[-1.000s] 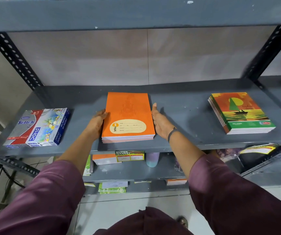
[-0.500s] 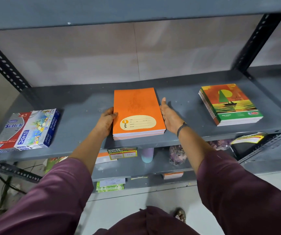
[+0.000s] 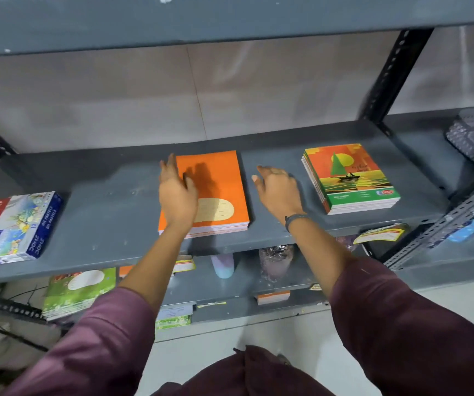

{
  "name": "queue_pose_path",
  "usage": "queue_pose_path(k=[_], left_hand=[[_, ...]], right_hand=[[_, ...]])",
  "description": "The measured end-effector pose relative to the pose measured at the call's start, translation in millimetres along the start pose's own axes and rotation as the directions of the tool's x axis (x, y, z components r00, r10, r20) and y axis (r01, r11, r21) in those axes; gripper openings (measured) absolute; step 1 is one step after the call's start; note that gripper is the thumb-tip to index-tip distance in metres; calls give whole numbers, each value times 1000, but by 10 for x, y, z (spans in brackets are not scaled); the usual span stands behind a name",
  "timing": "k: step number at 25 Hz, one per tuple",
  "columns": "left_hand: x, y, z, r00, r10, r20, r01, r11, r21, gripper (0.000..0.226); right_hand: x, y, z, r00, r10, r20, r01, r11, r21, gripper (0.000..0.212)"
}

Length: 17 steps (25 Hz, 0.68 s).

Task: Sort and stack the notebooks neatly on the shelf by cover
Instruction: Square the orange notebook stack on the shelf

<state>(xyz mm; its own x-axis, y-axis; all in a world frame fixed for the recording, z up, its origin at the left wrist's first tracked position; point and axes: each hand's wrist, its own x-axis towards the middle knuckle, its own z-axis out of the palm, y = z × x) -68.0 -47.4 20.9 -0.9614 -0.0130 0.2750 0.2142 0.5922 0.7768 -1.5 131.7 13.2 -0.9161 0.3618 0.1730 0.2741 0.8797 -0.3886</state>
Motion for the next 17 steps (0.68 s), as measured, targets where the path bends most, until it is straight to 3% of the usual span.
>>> queue_pose_path(k=[2, 4, 9, 12, 14, 17], left_hand=[[-266, 286, 290, 990, 131, 45, -127, 989, -80, 49], [-550, 557, 619, 979, 148, 137, -125, 979, -164, 49], [-998, 1014, 1338, 903, -26, 429, 150, 954, -258, 53], [-1132, 1205, 1621, 826, -136, 546, 301, 927, -225, 56], [-1164, 1269, 1725, 806, -168, 568, 348, 910, -225, 55], [-1175, 1364, 1799, 776, -189, 601, 425, 861, -278, 38]], right_hand=[[42, 303, -153, 998, -17, -64, 5, 983, -183, 39], [65, 657, -315, 994, 42, -102, -66, 967, -248, 38], [3, 1406, -632, 957, 271, -106, -290, 912, -290, 45], [-32, 1693, -723, 898, 435, -68, -439, 876, -201, 47], [-37, 1808, -765, 848, 529, -30, -529, 847, -44, 49], [-16, 1935, -862, 804, 591, 58, -591, 788, 173, 54]])
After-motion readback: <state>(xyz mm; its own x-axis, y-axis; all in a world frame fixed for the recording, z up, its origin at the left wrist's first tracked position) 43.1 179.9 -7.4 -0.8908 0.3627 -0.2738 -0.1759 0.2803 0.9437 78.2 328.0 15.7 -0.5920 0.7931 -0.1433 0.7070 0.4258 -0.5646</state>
